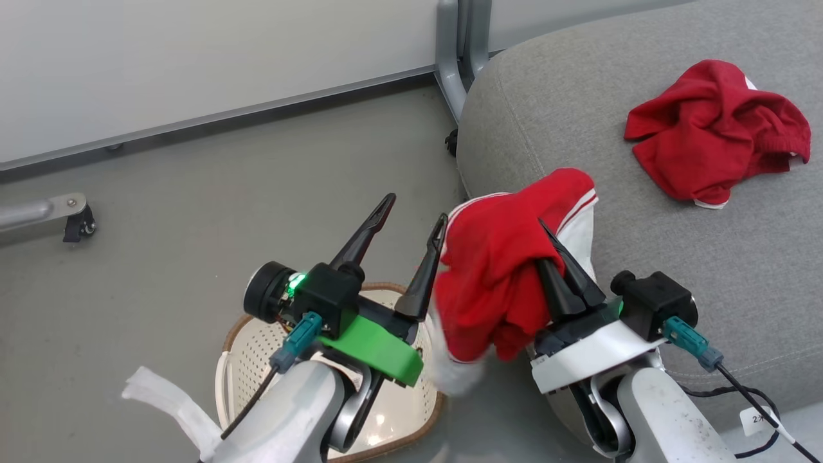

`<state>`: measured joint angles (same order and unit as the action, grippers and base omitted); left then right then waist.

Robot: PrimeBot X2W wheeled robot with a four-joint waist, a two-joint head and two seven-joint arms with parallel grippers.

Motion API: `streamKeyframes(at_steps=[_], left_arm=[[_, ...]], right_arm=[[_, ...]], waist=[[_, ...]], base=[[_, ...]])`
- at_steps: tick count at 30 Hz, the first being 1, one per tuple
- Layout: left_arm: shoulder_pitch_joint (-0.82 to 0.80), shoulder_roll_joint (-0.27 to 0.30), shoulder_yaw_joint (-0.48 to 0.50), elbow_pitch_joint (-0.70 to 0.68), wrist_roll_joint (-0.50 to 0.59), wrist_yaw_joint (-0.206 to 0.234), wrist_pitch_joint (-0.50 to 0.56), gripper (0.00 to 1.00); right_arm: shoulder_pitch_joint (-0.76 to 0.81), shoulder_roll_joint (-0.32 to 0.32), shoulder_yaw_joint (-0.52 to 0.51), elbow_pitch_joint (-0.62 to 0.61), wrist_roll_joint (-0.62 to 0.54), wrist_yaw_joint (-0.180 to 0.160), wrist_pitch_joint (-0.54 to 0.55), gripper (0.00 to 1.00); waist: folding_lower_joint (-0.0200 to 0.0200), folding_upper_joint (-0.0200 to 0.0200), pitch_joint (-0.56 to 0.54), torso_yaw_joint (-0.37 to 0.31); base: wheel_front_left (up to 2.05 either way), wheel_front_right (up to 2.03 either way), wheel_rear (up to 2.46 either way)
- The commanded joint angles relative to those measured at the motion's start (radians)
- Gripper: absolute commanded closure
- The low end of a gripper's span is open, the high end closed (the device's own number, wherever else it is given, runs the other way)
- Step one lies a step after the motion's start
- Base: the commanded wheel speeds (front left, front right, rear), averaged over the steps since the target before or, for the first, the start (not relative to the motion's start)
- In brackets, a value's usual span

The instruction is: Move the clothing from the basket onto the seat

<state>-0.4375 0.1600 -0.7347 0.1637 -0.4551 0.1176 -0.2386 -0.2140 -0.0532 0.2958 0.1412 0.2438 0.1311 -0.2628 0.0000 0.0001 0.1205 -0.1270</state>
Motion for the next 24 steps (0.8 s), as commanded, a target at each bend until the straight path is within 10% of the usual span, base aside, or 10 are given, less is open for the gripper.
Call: streamKeyframes(at_steps=[1,24], left_arm=[[0.019,0.013,0.012,-0.009,-0.001,0.011,-0.002,0.0],[0.212,0.101,0.157,-0.133,0.09,0.103,-0.026,0.0]], right_arm=[[0.006,0.0,-0.006,-0.007,-0.003,-0.001,-0.003,1.0],[0.02,-0.008,-0.067,-0.092,-0.012,-0.001,-0.003,1.0]], waist=[[0.0,-0.0001,-0.002,0.002],[0.0,-0.0001,0.048,-0.036]], base=[[0.0,0.0,0.0],[0.0,0.0,0.0]])
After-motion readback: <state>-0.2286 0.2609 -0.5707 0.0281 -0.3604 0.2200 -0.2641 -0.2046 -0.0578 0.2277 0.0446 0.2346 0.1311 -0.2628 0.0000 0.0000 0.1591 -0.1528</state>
